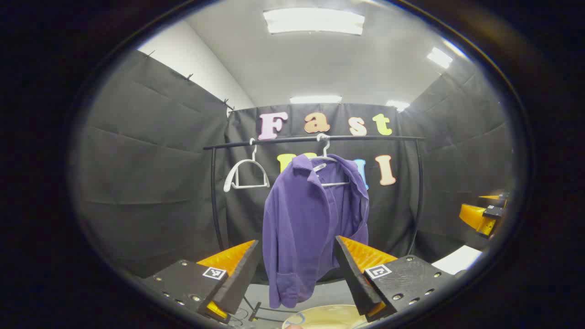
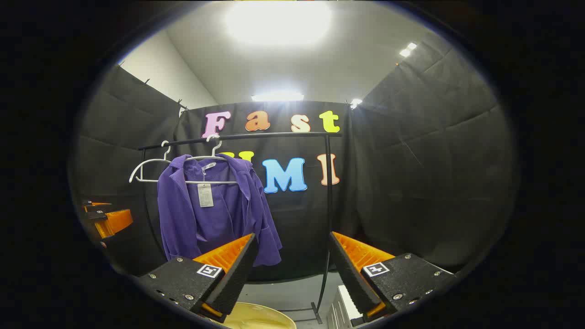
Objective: Grasp the clothes on the hanger with both hands and then place them into the laundry hamper below.
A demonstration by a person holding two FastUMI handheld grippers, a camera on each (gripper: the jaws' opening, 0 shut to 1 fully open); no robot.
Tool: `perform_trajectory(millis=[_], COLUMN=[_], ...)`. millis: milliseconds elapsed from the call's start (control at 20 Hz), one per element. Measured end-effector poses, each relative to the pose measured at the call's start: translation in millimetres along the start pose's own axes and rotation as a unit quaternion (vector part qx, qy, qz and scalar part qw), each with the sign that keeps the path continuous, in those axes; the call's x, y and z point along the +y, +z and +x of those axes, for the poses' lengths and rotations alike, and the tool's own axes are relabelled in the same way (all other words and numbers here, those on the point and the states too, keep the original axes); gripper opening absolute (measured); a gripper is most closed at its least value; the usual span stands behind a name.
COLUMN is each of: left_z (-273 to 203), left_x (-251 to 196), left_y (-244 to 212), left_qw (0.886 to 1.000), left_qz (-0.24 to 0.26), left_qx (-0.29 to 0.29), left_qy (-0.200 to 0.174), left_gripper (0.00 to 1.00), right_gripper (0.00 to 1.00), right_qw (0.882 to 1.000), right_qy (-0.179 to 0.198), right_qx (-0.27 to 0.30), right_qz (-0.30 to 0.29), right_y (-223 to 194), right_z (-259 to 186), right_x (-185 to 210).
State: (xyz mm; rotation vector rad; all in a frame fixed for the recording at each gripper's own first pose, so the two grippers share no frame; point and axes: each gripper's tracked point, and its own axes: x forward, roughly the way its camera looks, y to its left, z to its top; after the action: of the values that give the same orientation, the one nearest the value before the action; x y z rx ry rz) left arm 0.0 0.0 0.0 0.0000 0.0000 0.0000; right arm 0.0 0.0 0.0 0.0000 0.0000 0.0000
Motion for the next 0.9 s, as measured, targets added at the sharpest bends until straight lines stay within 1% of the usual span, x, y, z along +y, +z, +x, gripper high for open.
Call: perform_trajectory(millis=[500,600,700,800,850,900], left_z=[0.0,-0.7,-1.4,-2.1,-1.5,-1.1], left_x=[0.5,0.6,0.3,0.7,1.3,1.6], left_y=[-0.9,0.6,1.8,1.0,0.3,0.1], left_qw=[1.000,1.000,1.000,1.000,1.000,1.000], left_qz=[-0.002,-0.002,-0.003,-0.005,-0.006,-0.008], left_qx=[0.004,0.001,-0.003,-0.003,-0.003,-0.004], left_qy=[0.009,0.010,0.010,0.009,0.009,0.008], left_gripper=[0.99,0.89,0.89,0.99,0.94,0.94], right_gripper=[0.96,0.96,0.96,0.96,0.96,0.96], right_qw=[1.000,1.000,1.000,1.000,1.000,1.000], right_qy=[0.003,0.002,0.001,0.001,0.001,0.001], right_qx=[0.002,0.001,-0.001,-0.003,-0.004,-0.004], right_qz=[0.002,0.000,0.000,-0.001,-0.002,-0.002], right_y=[0.9,2.2,4.0,5.2,6.3,6.9], right_z=[-1.5,-1.6,-3.0,-5.1,-5.3,-5.0], right_x=[3.8,3.6,3.8,4.6,5.1,5.8])
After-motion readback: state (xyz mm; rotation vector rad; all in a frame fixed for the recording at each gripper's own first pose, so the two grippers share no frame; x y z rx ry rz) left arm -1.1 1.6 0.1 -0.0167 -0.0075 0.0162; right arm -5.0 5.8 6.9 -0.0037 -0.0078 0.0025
